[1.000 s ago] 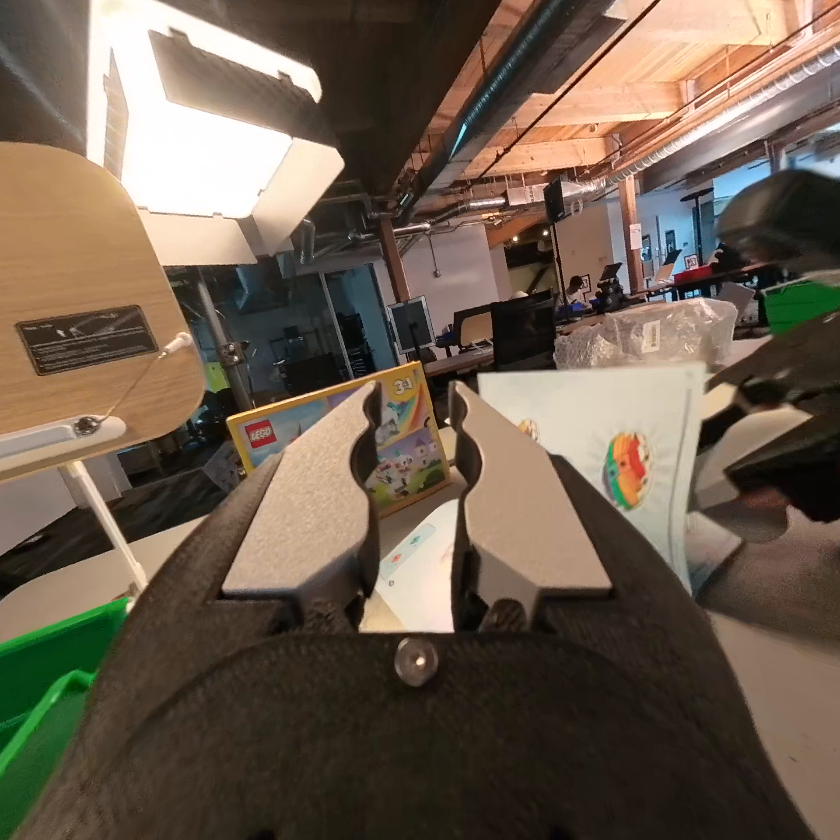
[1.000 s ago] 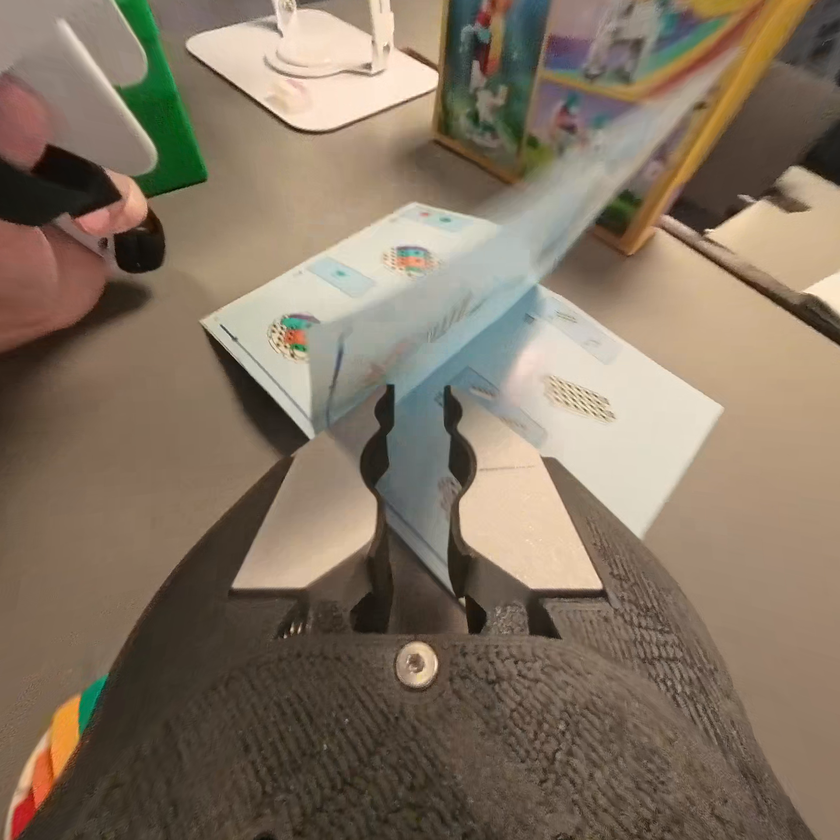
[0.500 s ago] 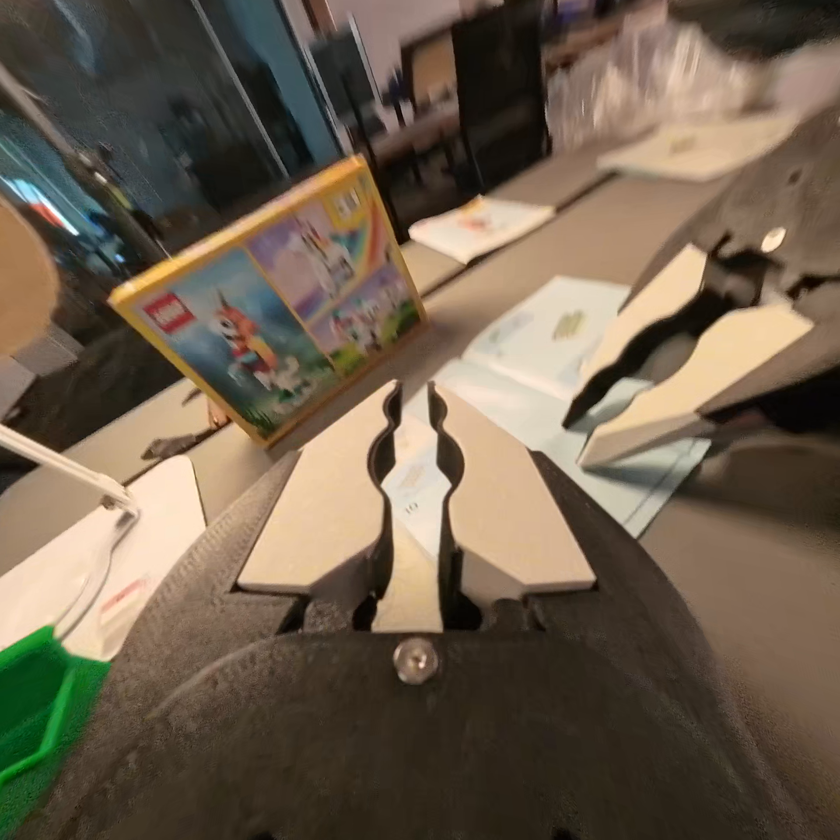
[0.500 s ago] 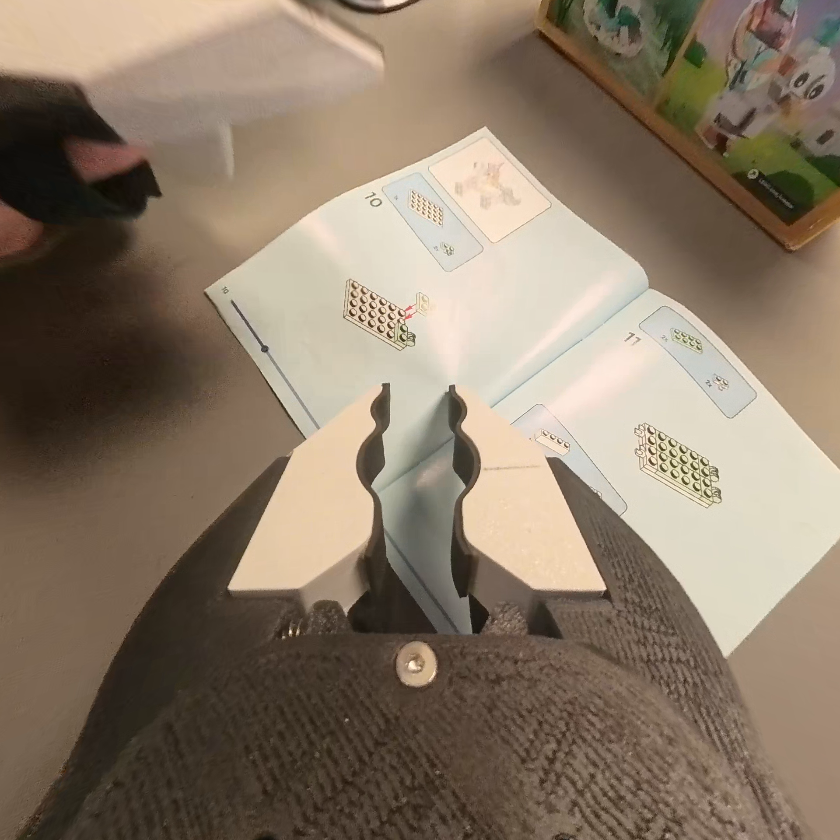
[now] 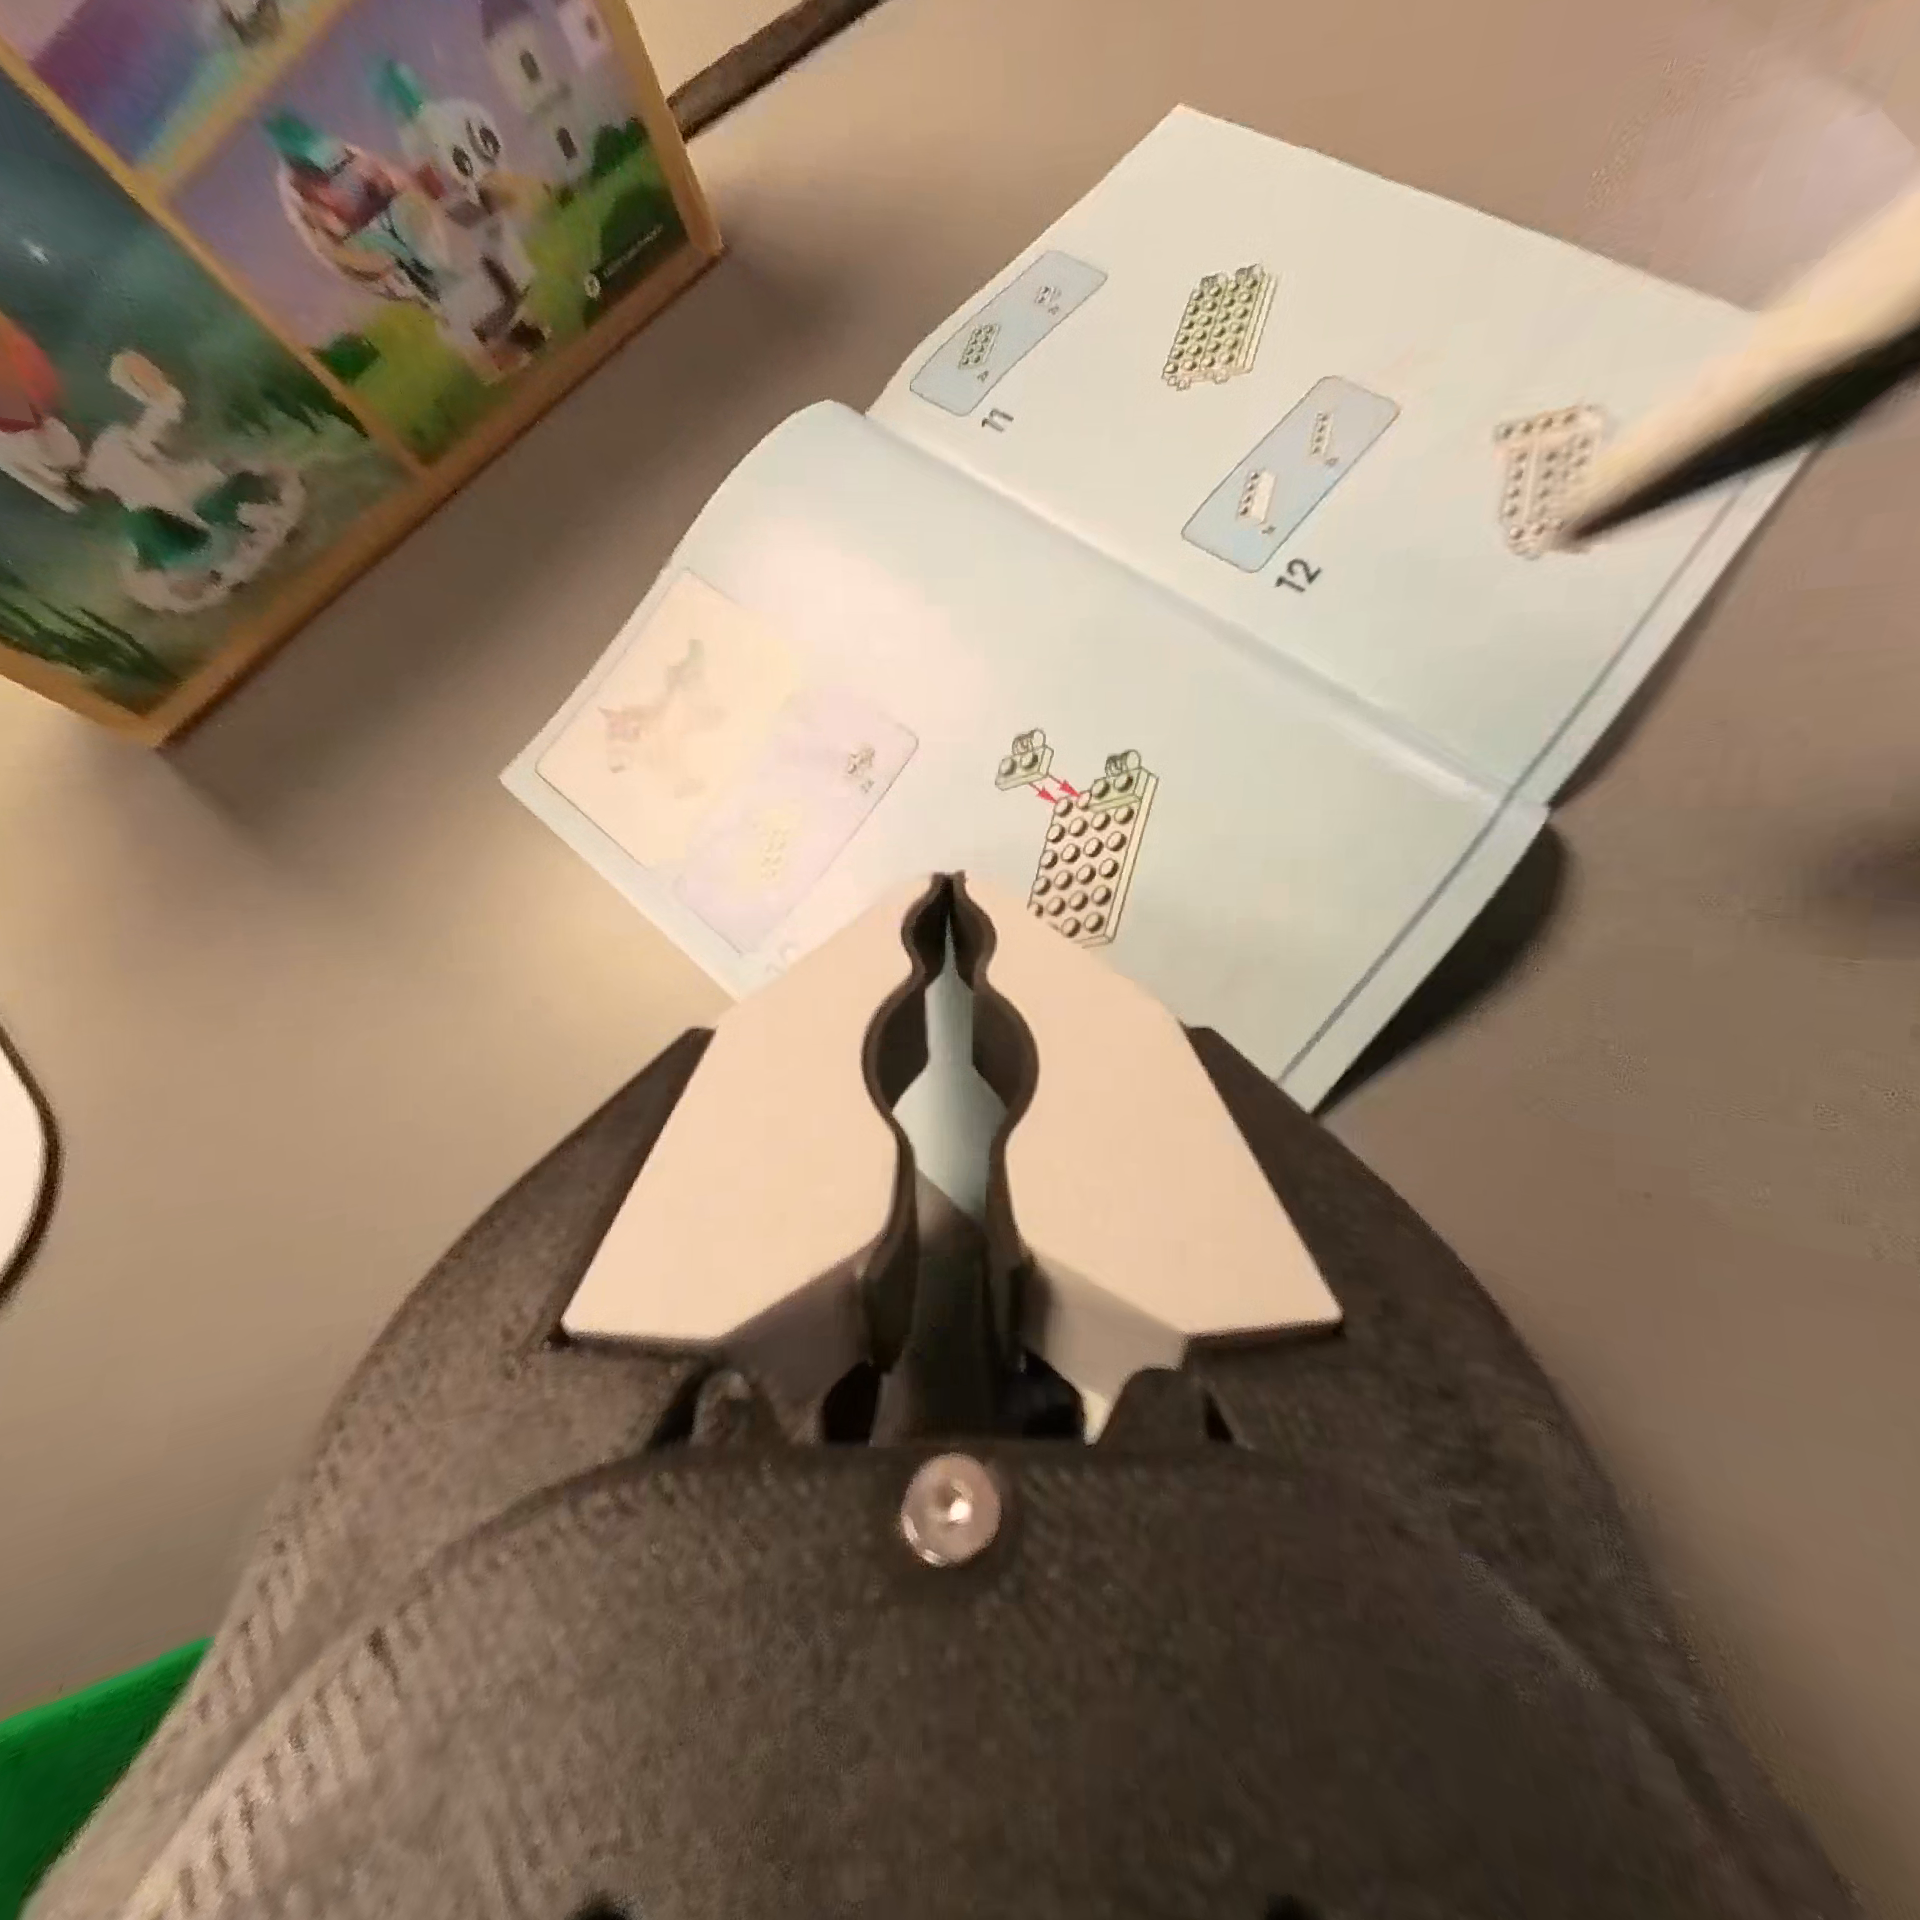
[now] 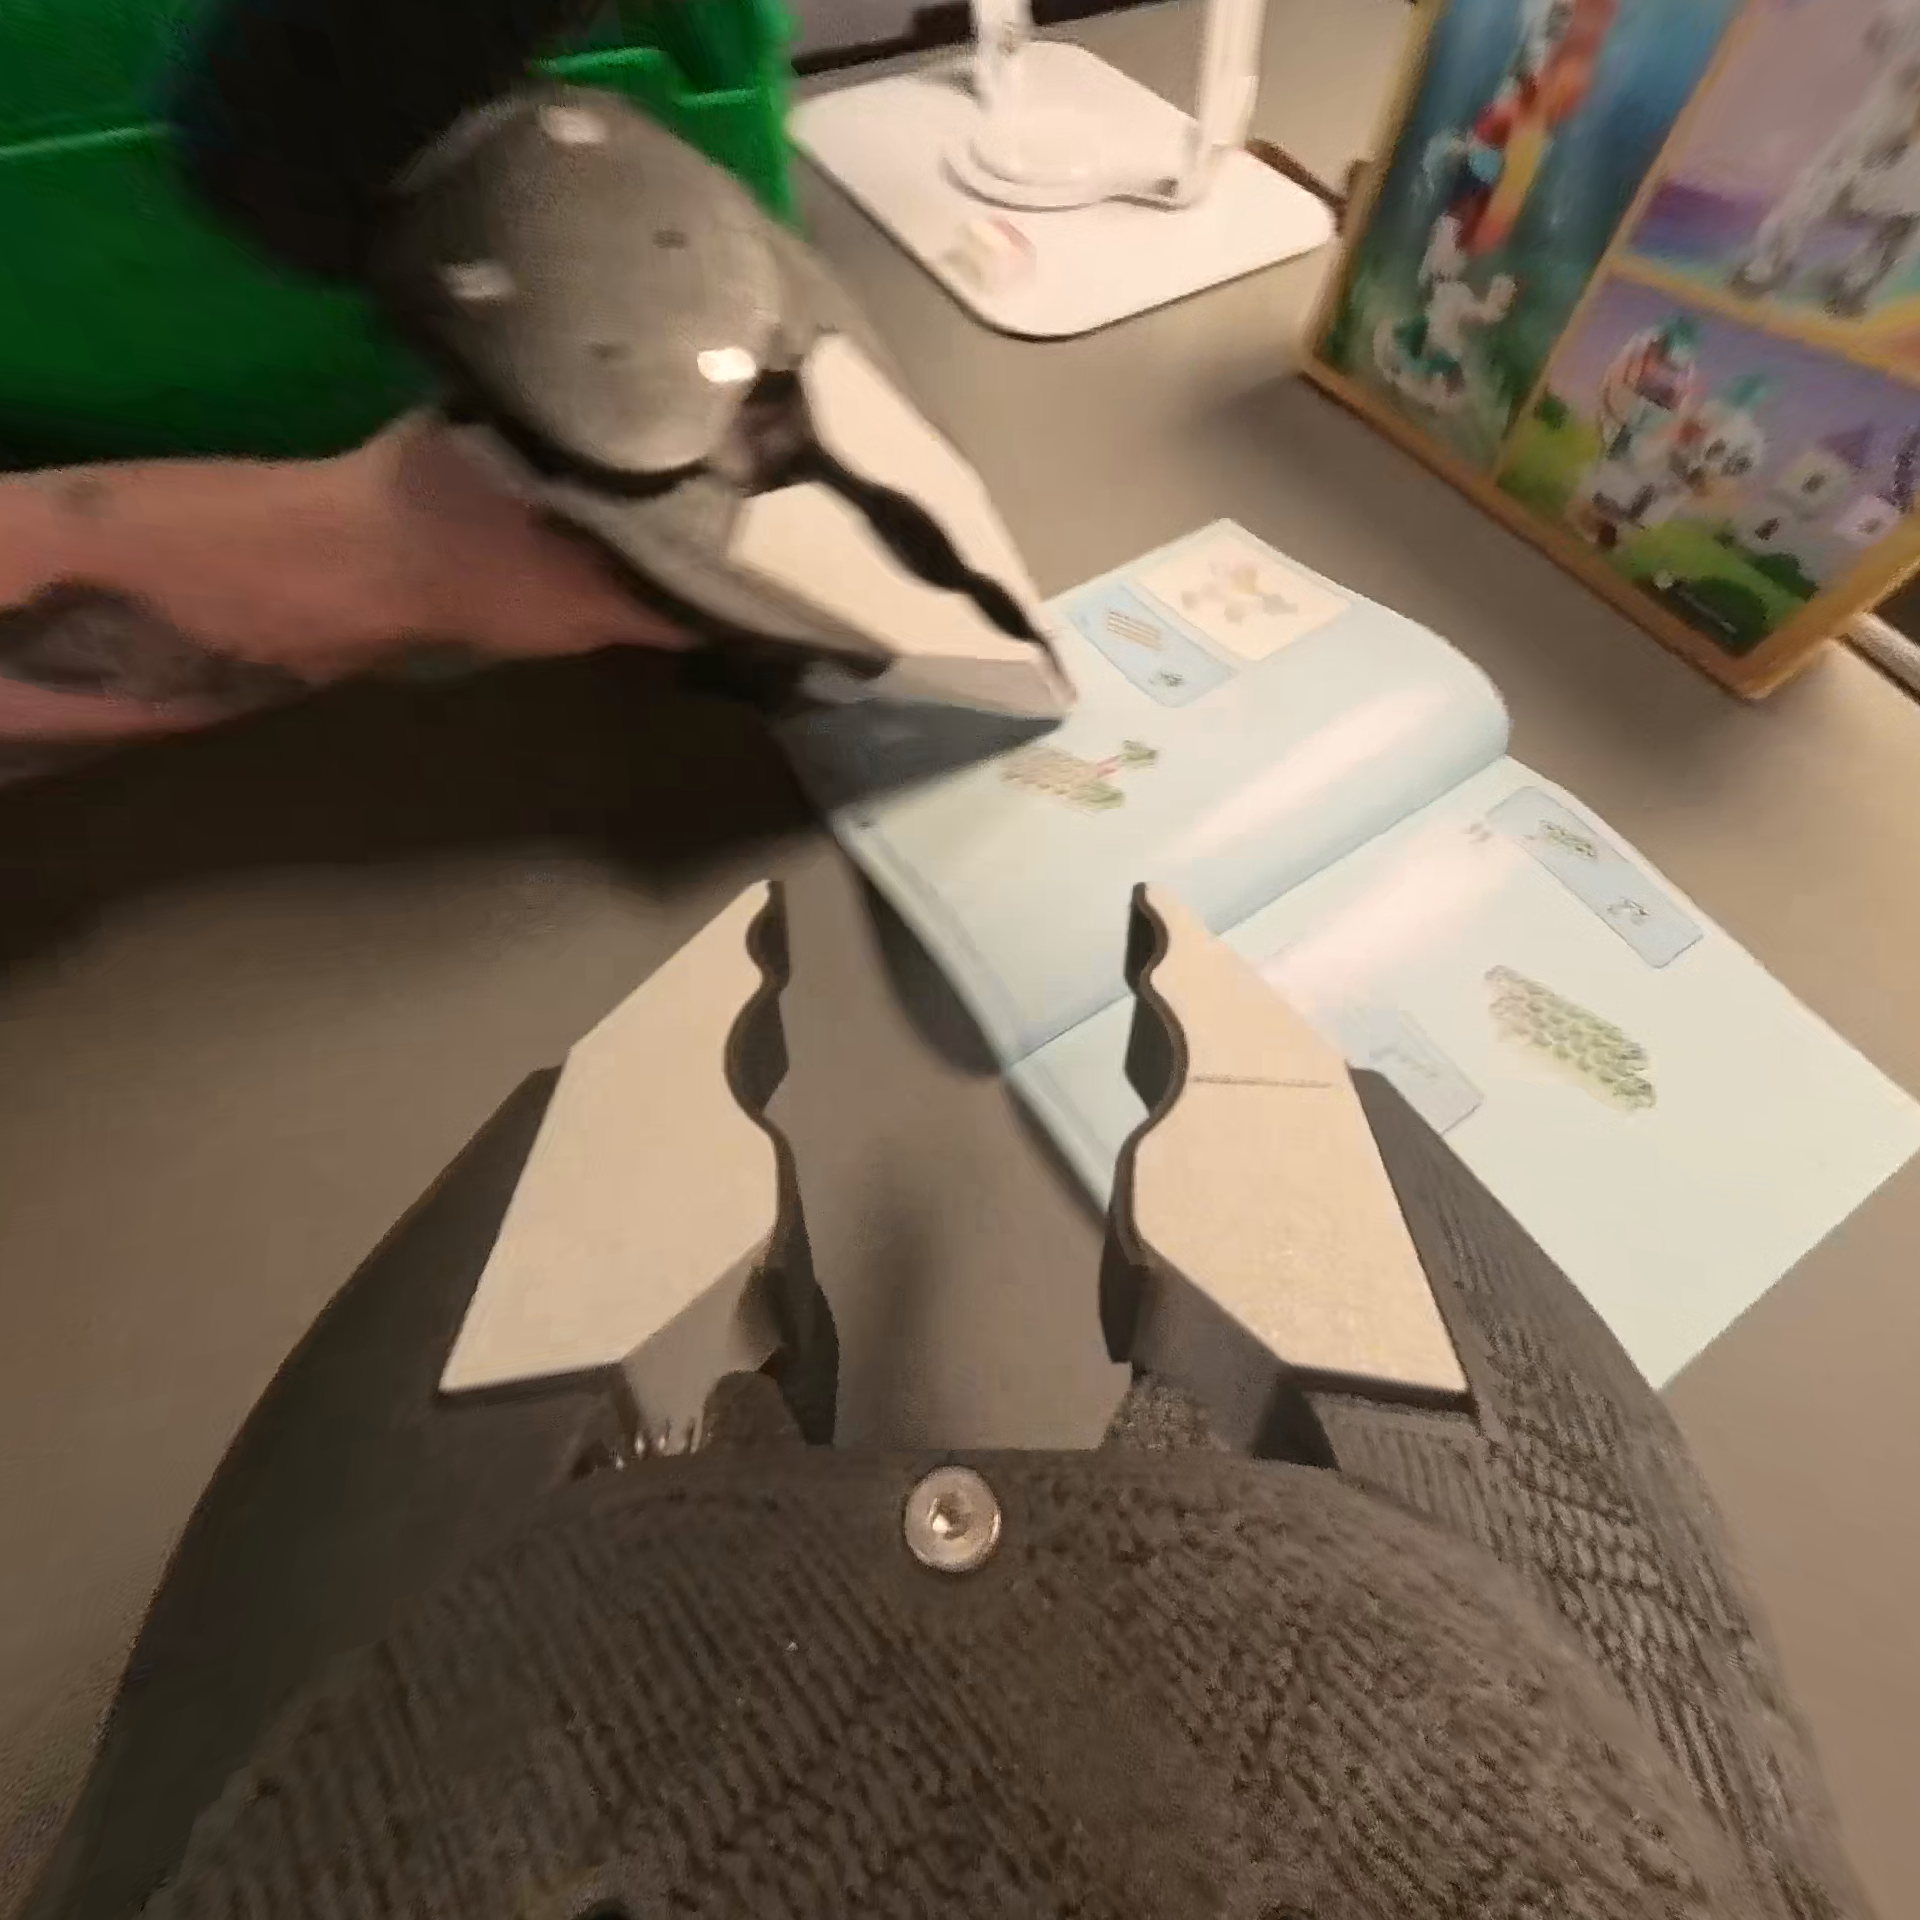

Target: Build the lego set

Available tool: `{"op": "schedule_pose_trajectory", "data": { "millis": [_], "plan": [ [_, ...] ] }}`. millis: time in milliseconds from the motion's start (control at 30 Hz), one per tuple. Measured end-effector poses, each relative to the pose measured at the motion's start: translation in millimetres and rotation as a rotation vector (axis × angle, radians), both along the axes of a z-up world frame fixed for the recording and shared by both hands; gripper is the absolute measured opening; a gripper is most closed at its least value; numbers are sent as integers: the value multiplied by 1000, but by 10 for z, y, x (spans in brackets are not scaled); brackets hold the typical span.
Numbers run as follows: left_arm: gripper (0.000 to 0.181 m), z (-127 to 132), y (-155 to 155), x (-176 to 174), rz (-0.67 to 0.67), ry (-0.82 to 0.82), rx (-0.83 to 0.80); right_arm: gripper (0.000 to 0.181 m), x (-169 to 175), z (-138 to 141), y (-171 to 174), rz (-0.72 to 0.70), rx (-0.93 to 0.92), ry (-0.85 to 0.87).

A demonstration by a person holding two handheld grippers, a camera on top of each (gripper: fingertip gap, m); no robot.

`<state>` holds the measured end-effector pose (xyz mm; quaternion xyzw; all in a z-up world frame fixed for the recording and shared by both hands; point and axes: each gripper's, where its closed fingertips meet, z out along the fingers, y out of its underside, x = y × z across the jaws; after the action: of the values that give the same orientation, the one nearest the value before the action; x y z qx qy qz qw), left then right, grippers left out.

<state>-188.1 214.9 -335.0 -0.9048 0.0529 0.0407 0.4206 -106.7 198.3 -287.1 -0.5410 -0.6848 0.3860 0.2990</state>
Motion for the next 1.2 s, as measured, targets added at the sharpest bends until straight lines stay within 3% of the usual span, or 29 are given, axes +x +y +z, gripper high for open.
{"op": "schedule_pose_trajectory", "data": {
  "millis": [33,167,300,400,667,833,1067,1200],
  "plan": [
    [0,-30,-17,3,3,-25,-22,72,150,25,-124,60,-1,-1],
    [0,-27,-35,28,14,-128,-35,92,747,-110,-417,188,9,-69],
    [0,-24,-43,36,23,-198,-29,93,1106,-386,-438,200,16,-165],
    [0,-21,-45,38,24,-235,-20,91,1214,-508,-423,195,37,-197],
    [0,-21,-42,38,21,-225,-17,64,1250,-504,-355,180,87,-203],
    [0,-20,-42,38,21,-235,-16,63,1329,-482,-137,99,131,-195],
    [0,-20,-41,36,20,-228,-15,63,1682,-443,551,-152,163,-199],
    [0,-21,-39,35,20,-232,-15,62,1839,-446,765,-235,131,-198]
  ]
}}
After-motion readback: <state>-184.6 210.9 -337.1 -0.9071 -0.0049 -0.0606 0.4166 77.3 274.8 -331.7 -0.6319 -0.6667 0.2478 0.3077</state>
